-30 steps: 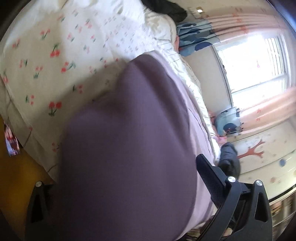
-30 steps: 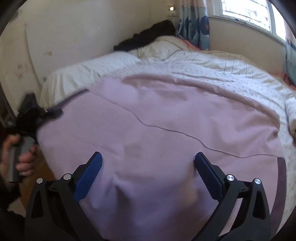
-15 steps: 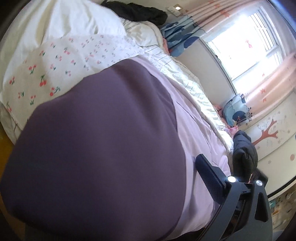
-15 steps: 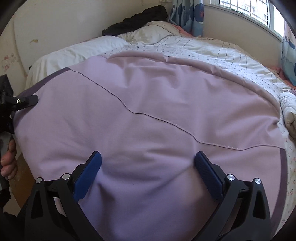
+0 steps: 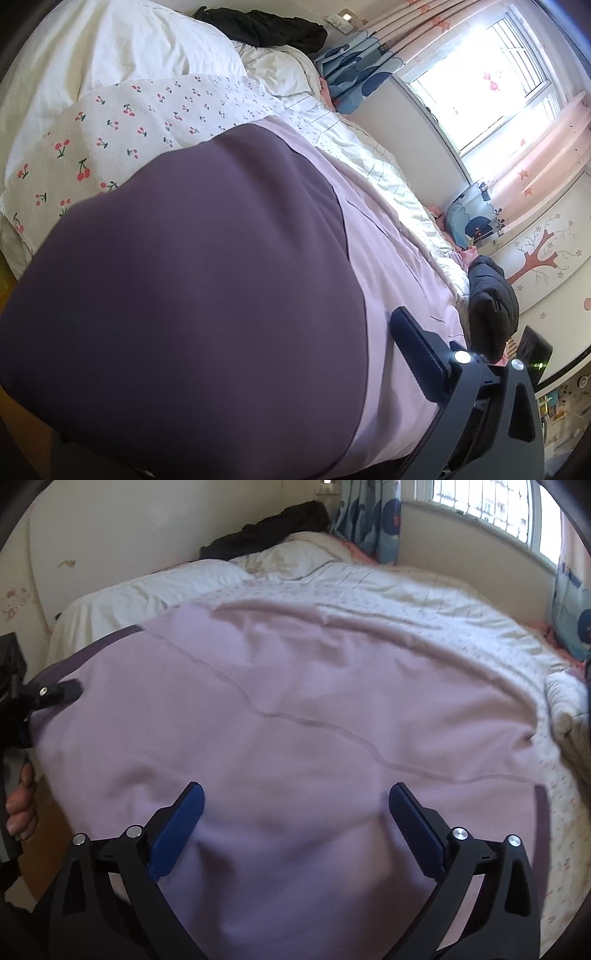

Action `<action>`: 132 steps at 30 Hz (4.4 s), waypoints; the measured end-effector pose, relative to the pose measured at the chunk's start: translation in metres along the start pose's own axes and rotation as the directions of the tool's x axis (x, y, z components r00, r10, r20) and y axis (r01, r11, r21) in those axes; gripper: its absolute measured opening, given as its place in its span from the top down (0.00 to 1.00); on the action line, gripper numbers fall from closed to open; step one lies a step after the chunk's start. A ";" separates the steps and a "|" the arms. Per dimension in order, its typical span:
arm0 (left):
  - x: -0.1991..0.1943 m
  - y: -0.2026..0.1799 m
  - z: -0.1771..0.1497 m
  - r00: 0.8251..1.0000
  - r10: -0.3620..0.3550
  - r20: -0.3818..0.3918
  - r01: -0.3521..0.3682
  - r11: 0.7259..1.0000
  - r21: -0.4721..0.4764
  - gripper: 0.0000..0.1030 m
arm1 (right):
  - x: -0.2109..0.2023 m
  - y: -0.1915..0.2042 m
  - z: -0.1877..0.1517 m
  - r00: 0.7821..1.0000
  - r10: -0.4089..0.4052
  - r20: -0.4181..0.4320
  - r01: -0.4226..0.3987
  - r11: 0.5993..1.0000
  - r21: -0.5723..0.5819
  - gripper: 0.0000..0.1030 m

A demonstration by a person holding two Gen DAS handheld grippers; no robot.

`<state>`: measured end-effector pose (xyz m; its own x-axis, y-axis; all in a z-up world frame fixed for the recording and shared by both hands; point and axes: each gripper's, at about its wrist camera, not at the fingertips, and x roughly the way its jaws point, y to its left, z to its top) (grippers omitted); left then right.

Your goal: Fold large clothes

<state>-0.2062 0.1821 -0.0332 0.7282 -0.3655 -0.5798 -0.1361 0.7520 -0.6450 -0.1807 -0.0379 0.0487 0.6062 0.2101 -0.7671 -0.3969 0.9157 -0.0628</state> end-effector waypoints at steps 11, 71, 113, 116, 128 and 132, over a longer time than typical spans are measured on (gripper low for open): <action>0.005 0.004 0.001 1.000 0.000 0.007 -0.001 1.000 0.020 0.06 | 0.033 -0.023 0.018 0.996 0.002 -0.084 0.004 0.997 0.071 0.06; 0.045 -0.294 -0.065 0.928 -0.199 -0.314 0.365 0.646 0.671 0.30 | -0.056 -0.214 -0.100 0.963 0.265 -0.041 -0.231 0.896 0.380 0.07; 0.096 -0.196 0.045 0.989 0.080 -0.125 0.033 0.704 0.709 0.17 | 0.023 -0.038 0.067 0.998 0.058 -0.018 -0.054 0.980 0.190 0.07; 0.078 -0.183 0.071 0.992 0.004 -0.129 0.078 0.776 0.626 0.17 | 0.048 -0.057 0.024 0.991 0.125 -0.036 -0.107 0.941 0.322 0.07; 0.136 -0.121 0.080 0.947 -0.026 -0.321 0.160 0.903 0.399 0.12 | -0.002 -0.061 0.007 0.962 0.273 -0.010 -0.245 0.878 0.412 0.07; 0.132 -0.130 0.073 0.956 -0.011 -0.292 0.144 0.888 0.437 0.12 | -0.008 -0.037 -0.024 0.953 0.295 -0.063 -0.240 0.868 0.434 0.07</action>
<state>-0.0431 0.0756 0.0105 0.5015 -0.5180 -0.6930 0.2777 0.8550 -0.4380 -0.1871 -0.0820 0.0423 0.4176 0.4487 -0.7901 -0.1908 0.8935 0.4065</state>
